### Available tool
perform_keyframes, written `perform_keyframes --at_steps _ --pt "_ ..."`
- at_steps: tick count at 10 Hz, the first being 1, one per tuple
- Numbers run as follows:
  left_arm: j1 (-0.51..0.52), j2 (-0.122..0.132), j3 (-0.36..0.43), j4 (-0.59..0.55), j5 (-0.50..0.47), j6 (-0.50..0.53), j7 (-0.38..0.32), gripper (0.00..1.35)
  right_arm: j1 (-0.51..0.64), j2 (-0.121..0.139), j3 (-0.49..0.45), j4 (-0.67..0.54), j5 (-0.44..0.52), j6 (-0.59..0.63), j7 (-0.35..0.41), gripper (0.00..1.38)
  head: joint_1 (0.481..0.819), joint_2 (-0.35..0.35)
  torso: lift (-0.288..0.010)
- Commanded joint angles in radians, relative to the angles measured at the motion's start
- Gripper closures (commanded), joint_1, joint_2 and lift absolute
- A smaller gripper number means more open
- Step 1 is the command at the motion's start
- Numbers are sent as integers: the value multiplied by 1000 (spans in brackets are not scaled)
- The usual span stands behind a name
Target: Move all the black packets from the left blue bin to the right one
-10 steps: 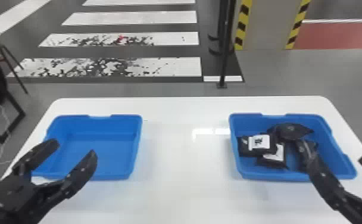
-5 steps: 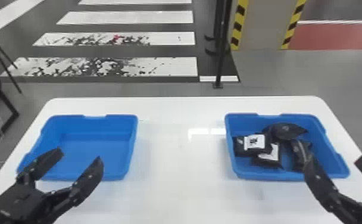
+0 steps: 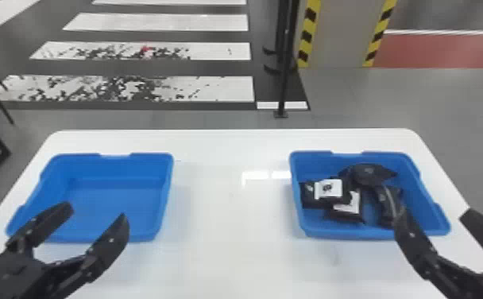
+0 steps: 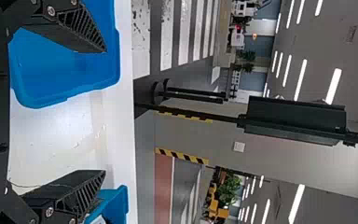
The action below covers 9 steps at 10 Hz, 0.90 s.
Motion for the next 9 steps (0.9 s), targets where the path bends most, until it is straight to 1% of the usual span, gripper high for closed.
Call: perform_keyframes --at_steps 1,9 --pt "3 0 2 -1 5 5 0 136 0 1 0 4 -11 0 0 117 695 -7 -139" --pt "13 -2 -4 -4 25 13 15 136 -5 1 6 31 -53 0 0 125 695 -6 -139"
